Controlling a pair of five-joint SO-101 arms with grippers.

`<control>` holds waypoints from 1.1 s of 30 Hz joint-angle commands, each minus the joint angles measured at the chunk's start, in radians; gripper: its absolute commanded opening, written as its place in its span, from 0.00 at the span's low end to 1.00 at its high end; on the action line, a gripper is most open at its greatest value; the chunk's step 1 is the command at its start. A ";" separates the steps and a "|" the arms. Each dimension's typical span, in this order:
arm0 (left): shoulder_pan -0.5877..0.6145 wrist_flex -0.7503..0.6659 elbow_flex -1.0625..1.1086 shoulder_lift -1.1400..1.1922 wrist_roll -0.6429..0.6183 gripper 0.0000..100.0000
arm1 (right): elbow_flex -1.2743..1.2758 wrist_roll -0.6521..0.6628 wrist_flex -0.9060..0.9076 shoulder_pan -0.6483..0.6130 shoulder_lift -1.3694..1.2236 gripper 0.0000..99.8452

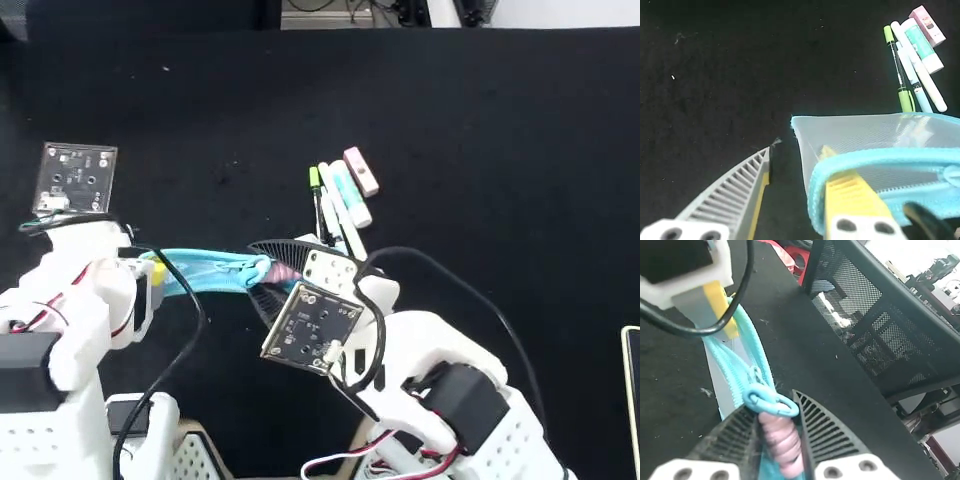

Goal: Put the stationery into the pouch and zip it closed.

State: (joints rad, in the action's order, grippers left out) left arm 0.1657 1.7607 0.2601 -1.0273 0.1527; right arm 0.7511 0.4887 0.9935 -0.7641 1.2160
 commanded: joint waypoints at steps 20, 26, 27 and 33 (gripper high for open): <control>-0.054 -0.089 0.067 0.002 0.008 0.03 | -0.024 0.003 0.008 0.097 -0.036 0.01; -0.058 -0.196 0.067 0.002 -0.092 0.03 | -0.090 0.009 0.006 0.252 -0.036 0.01; -0.062 -0.206 0.067 0.008 -0.117 0.03 | -0.107 0.009 0.006 0.262 -0.041 0.01; -0.062 -0.229 0.137 0.003 -0.157 0.03 | -0.053 0.009 -0.055 0.264 -0.045 0.01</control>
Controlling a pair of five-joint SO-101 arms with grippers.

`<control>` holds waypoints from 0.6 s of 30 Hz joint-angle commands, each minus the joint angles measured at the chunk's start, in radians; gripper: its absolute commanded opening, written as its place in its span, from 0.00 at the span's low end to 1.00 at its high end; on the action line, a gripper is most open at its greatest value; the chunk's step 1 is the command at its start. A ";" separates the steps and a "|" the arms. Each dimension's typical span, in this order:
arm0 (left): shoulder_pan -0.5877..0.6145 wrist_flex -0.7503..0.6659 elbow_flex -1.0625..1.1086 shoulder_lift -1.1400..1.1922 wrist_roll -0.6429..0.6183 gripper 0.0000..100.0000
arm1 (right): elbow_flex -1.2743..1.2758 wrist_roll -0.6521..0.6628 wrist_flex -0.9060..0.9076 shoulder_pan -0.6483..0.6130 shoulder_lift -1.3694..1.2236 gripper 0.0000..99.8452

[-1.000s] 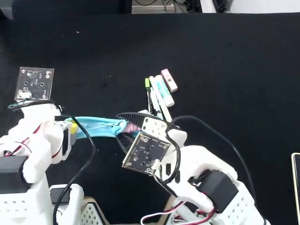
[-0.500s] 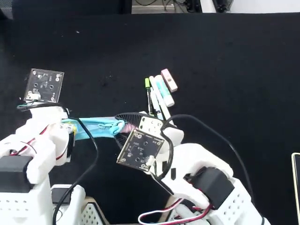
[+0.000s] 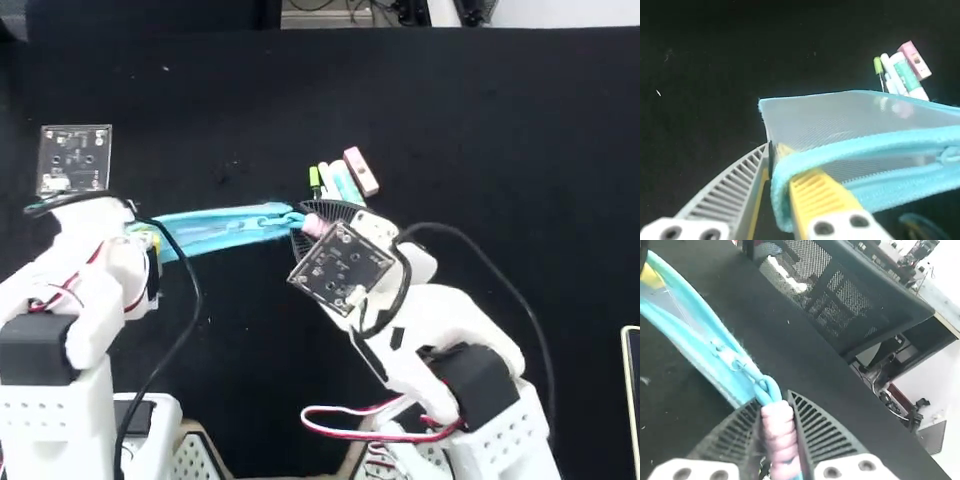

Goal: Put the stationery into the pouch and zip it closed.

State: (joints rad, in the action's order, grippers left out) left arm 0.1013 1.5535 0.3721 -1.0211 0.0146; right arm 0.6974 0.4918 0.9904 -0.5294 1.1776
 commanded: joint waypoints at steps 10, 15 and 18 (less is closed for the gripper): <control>0.002 -0.026 0.021 0.005 0.041 0.03 | 0.104 0.044 -0.049 0.074 -0.001 0.01; 0.007 -0.029 0.025 0.005 0.023 0.03 | 0.099 0.081 0.014 0.098 -0.005 0.01; 0.008 -0.014 0.035 0.005 0.002 0.03 | 0.097 0.083 0.014 0.170 -0.005 0.01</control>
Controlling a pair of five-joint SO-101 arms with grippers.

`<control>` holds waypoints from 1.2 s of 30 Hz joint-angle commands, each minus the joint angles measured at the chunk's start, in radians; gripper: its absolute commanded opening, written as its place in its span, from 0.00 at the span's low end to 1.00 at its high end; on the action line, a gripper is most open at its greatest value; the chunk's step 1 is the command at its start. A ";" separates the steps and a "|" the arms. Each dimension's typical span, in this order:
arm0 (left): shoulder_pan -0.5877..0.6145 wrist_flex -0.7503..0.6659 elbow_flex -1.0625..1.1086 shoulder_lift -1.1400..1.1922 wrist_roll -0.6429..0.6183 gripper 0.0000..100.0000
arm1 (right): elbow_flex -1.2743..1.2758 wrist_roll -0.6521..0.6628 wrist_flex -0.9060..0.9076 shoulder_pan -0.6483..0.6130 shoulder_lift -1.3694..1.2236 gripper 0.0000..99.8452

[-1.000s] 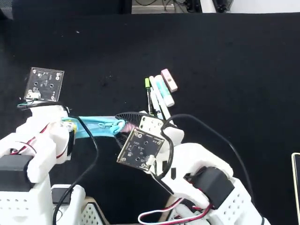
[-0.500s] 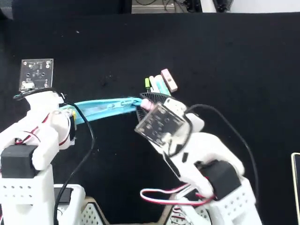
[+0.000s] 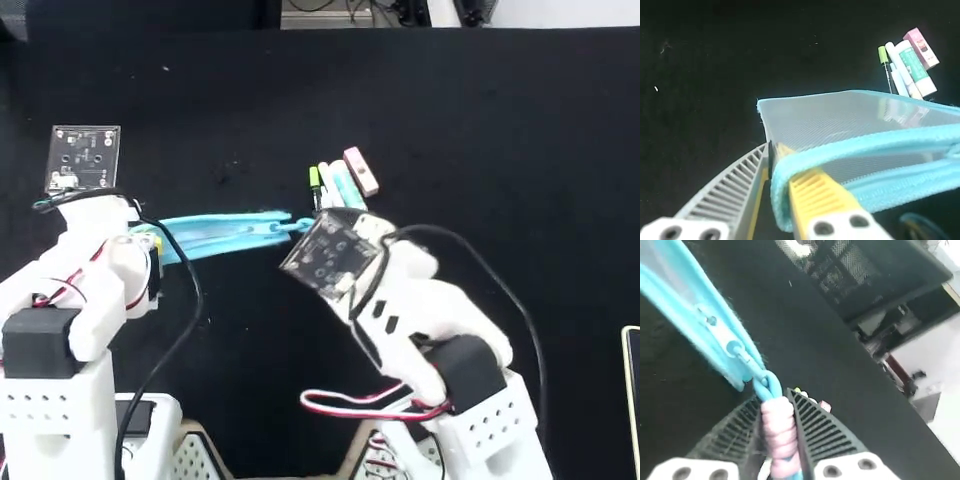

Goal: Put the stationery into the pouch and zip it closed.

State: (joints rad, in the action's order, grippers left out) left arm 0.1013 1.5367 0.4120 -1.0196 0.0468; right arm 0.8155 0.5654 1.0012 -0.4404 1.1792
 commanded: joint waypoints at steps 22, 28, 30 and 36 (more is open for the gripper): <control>0.002 0.006 -0.002 0.005 -0.032 0.03 | -0.116 0.002 0.112 0.098 -0.007 0.01; 0.002 0.006 -0.002 0.005 -0.032 0.03 | -0.116 -0.083 0.218 0.015 -0.008 0.04; 0.002 0.006 -0.002 0.005 -0.032 0.03 | -0.117 -0.160 0.232 0.012 -0.008 0.12; 0.002 0.005 -0.002 0.005 -0.032 0.03 | -0.248 -0.338 0.270 0.012 -0.010 0.28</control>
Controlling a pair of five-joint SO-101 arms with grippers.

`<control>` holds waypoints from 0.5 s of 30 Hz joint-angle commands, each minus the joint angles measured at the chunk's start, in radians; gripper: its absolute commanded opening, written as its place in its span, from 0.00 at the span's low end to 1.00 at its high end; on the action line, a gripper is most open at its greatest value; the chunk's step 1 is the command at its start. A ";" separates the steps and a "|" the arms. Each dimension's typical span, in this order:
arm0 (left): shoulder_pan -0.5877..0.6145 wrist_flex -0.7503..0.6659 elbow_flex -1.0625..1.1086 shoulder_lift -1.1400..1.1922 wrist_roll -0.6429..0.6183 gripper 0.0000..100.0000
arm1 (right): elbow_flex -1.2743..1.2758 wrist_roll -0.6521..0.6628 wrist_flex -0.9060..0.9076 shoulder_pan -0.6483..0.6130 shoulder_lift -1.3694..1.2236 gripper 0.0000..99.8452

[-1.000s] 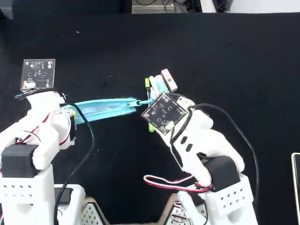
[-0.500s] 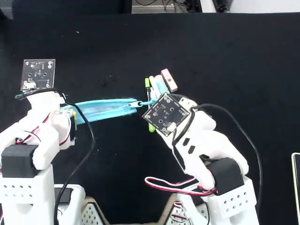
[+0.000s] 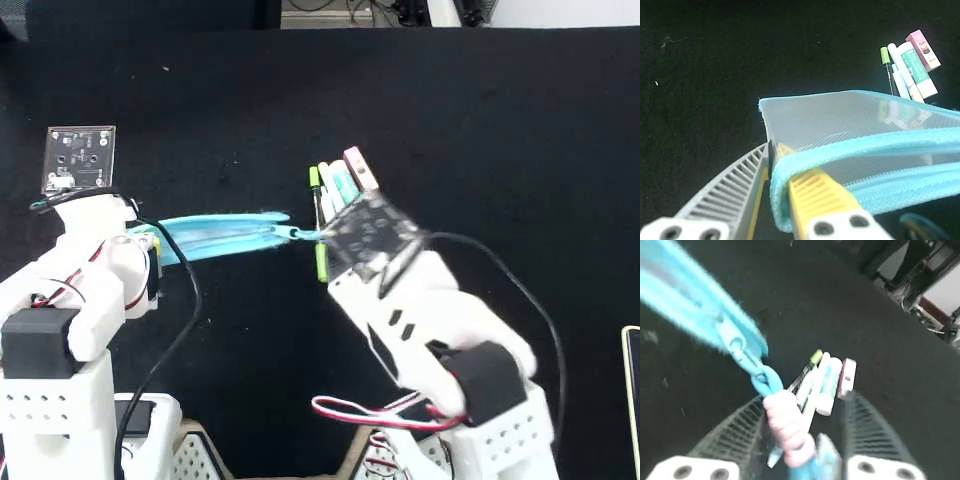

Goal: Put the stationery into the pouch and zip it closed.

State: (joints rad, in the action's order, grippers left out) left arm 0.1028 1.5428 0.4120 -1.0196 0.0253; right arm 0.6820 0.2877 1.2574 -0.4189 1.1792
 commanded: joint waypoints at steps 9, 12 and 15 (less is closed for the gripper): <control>0.001 -0.012 0.022 0.005 -0.008 0.03 | -0.472 -0.121 0.201 -0.011 -0.147 0.19; 0.001 -0.018 0.024 0.005 -0.008 0.03 | -0.533 -0.149 0.261 -0.011 -0.248 0.23; 0.001 -0.018 0.024 0.005 -0.008 0.03 | -0.572 -0.176 0.318 -0.011 -0.343 0.28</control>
State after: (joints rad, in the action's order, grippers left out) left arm 0.1043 1.5367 0.4381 -1.0242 0.0253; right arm 0.1788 0.1389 1.5336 -0.4204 0.9229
